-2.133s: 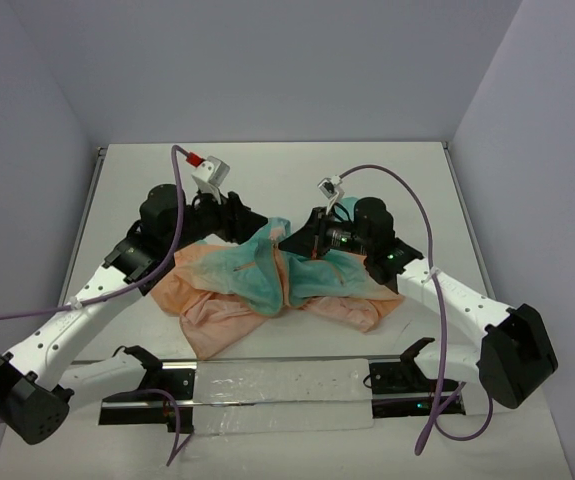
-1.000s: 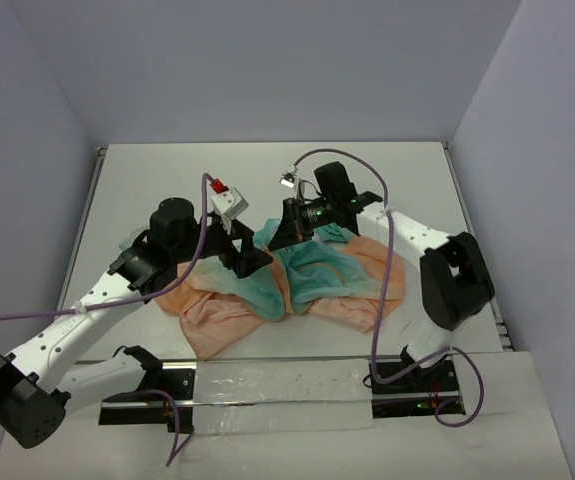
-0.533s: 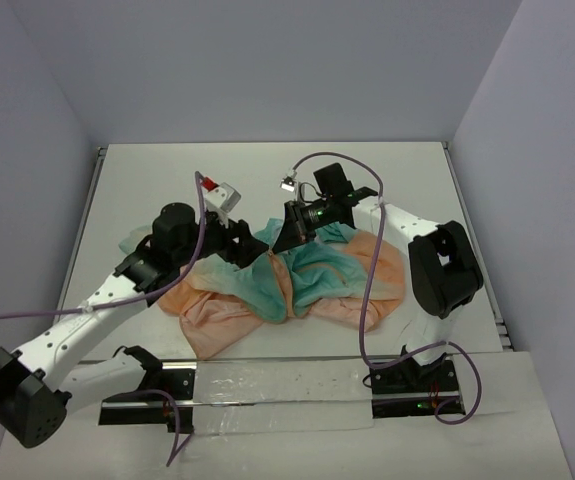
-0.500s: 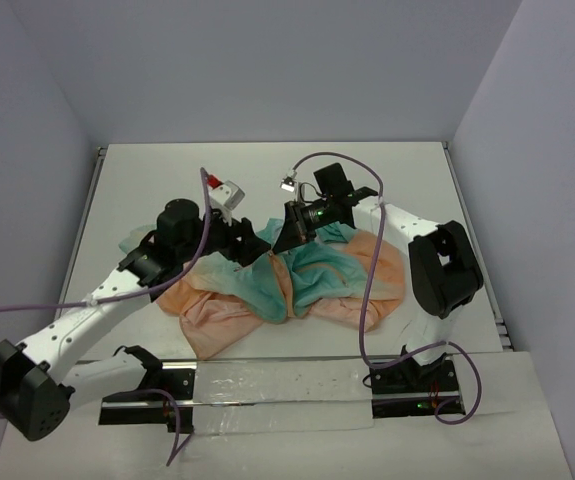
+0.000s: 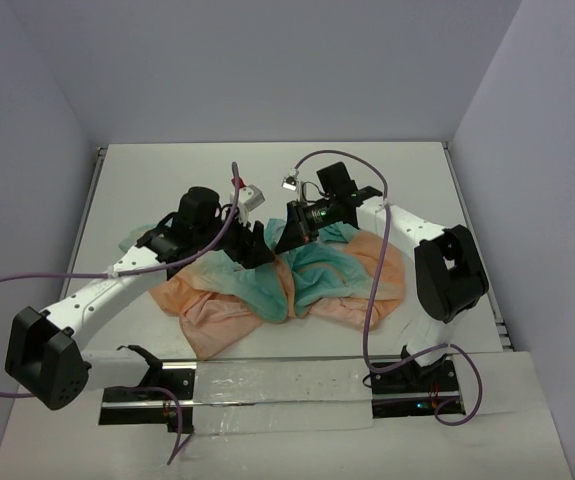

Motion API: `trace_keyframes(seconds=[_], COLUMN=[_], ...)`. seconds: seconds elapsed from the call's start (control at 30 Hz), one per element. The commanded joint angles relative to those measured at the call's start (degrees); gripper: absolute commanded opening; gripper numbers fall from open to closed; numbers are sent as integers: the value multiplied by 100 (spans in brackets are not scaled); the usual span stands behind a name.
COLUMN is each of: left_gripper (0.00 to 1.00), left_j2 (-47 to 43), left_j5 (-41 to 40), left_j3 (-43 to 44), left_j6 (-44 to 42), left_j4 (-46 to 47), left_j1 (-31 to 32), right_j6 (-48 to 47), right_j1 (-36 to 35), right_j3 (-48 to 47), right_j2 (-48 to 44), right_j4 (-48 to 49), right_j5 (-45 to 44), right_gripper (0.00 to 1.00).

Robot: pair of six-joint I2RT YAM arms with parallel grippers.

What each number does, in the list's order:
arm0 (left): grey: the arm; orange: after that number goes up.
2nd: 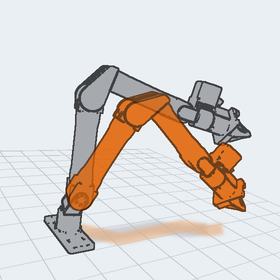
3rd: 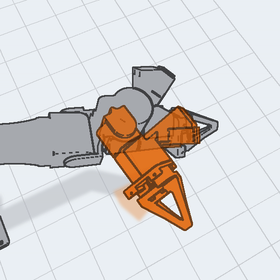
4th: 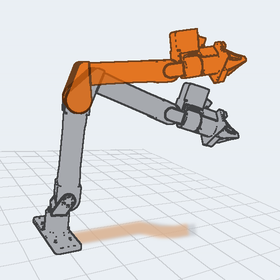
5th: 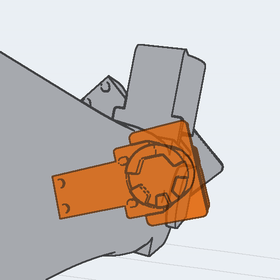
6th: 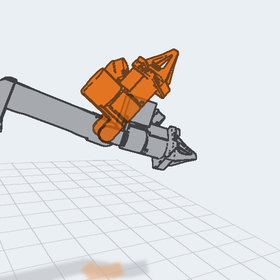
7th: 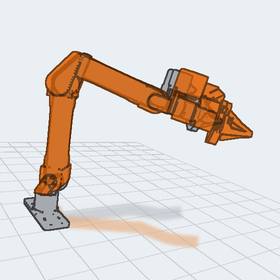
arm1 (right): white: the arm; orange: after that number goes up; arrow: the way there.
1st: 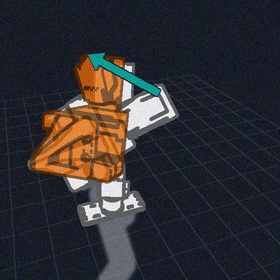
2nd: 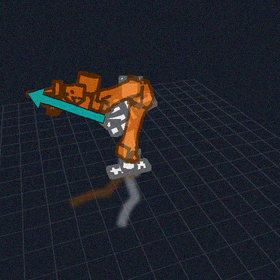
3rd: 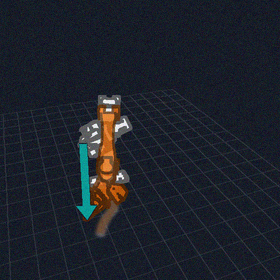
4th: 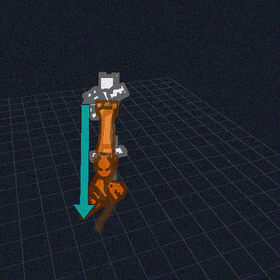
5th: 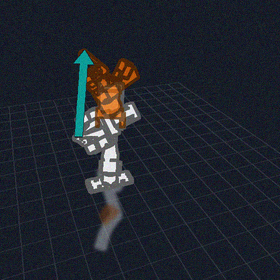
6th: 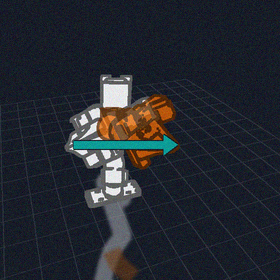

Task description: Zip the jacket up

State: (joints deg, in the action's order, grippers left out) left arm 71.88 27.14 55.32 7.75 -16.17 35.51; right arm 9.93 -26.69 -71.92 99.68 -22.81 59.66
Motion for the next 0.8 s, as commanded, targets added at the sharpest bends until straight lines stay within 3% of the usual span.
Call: trace_keyframes(seconds=[0.0, 0.4, 0.77], left_gripper=[70, 66, 65], left_j2=[431, 538, 872], left_j5=[561, 1127, 1293], left_j3=[379, 159, 260], left_j6=[-212, 20, -28], left_j4=[-223, 518, 457], left_j1=[-31, -357, -395], right_j6=[-61, -156, -176], right_j1=[41, 47, 50], right_j3=[12, -54, -68], right_j2=[-256, -287, -326], right_j4=[5, -140, -189], right_j5=[213, 189, 178], right_gripper=[0, 0, 0])
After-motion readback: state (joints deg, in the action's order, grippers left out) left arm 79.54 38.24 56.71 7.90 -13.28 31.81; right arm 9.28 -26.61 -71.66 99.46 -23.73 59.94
